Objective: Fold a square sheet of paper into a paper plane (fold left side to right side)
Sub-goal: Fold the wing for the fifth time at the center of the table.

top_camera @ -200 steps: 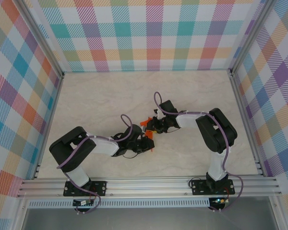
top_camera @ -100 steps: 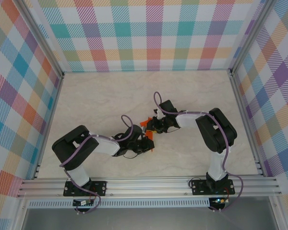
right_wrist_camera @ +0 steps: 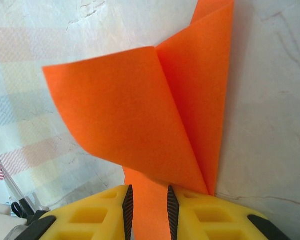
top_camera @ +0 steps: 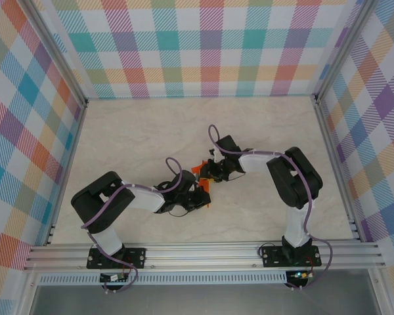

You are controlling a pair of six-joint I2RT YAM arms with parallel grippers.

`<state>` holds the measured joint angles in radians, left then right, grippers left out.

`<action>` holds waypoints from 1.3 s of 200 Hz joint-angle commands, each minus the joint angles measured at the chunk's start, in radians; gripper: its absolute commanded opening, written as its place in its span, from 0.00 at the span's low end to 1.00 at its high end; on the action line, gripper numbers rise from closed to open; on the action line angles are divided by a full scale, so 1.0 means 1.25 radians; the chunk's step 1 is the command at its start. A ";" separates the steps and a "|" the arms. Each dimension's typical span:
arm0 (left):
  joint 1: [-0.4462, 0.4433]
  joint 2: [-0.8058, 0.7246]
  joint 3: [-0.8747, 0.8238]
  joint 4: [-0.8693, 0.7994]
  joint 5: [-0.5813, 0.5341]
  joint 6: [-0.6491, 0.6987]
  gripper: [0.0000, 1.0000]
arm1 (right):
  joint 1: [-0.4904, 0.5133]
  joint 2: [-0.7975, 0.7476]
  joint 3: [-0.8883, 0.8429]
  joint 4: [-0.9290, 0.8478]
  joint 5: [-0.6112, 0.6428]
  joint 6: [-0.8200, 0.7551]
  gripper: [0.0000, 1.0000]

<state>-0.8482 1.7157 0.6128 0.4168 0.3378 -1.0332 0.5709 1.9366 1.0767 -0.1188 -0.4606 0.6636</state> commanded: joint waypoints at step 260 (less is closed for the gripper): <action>-0.011 0.018 -0.023 -0.115 -0.035 -0.017 0.03 | -0.044 -0.180 -0.090 -0.014 -0.046 -0.032 0.19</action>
<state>-0.8486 1.7172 0.6125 0.4210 0.3302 -1.0550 0.4854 1.7191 1.0840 -0.1543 -0.4526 0.5941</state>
